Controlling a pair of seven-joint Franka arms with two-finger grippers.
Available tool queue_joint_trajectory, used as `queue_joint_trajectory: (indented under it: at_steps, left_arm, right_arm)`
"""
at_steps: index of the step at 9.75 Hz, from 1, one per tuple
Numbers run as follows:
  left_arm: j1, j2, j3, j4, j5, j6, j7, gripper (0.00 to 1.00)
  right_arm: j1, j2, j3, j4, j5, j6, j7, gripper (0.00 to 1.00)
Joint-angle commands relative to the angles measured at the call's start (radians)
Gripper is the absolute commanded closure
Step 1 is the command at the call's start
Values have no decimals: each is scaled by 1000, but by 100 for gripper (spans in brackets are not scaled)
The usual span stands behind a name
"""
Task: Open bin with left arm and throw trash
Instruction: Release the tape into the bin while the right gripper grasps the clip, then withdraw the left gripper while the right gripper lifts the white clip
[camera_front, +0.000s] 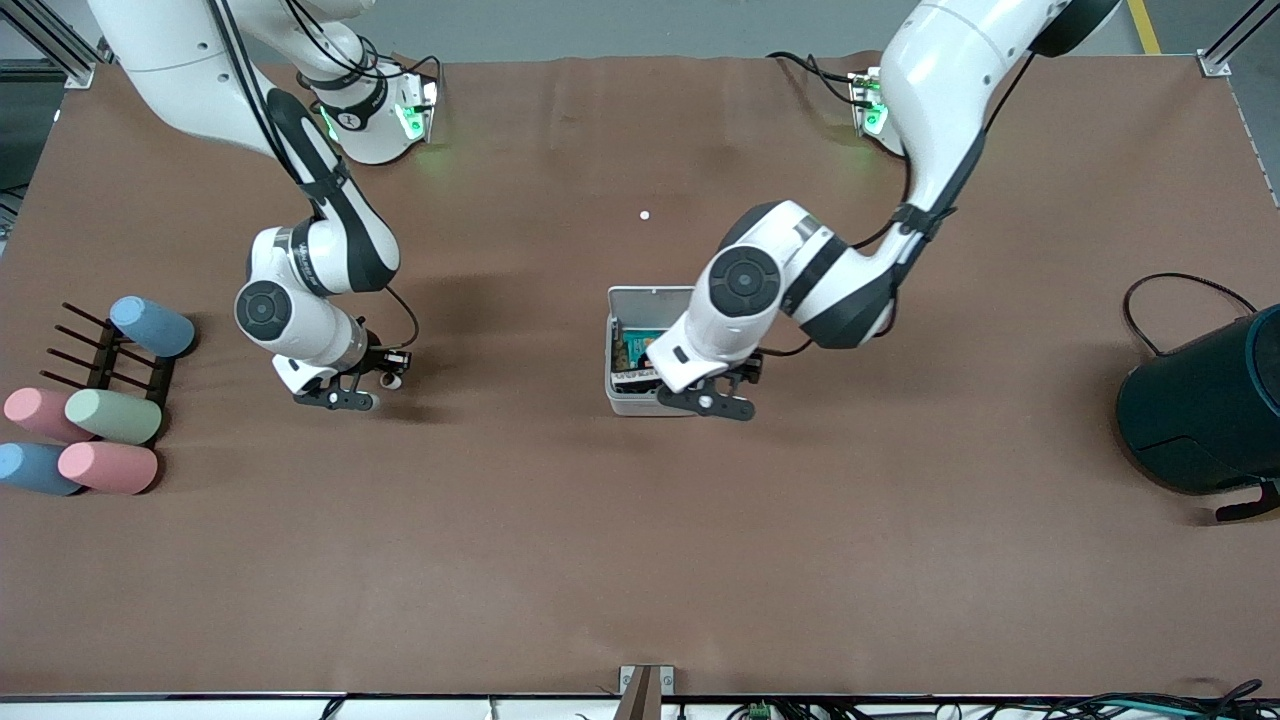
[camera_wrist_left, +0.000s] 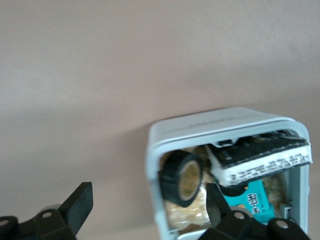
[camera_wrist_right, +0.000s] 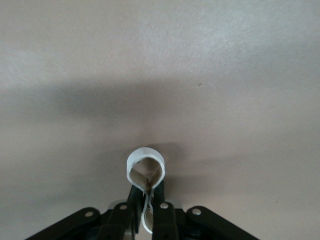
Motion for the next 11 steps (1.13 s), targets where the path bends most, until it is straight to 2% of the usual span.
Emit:
queue_joint_trajectory:
  at_steps: [1,2,3,5,8,9,10,11]
  left_arm:
    - [121,-168,-7,-12,-1,-123,7,0]
    - [198,-228,-12,-12,-3,-164,11,0]
    - [261,-271,-18,-4,-3,-222,40,0]
    - [380,-304,-15,82,-1,-385,207,0]
    - [517,-391,-12,87,-27,-482,309,0]
    - [516,-416,18,80,-69,-481,326,0]
    - [472,-420,99,79,-121,-476,330,0]
    - [444,-434,190,80,-221,-459,315,0]
  right_arm:
    - [-5,-118,22,126,25,-287,135,100]
    - [18,-116,43,267,101,-430,225,100]
    - [59,-112,46,373,148,-518,333,100]
    - [197,-96,46,484,153,-530,585,100]
    - [346,77,45,697,185,-522,1023,100]
    - [385,107,43,713,180,-472,1095,100]
    - [407,111,43,715,183,-386,1155,100]
    - [421,128,43,715,182,-346,1226,99]
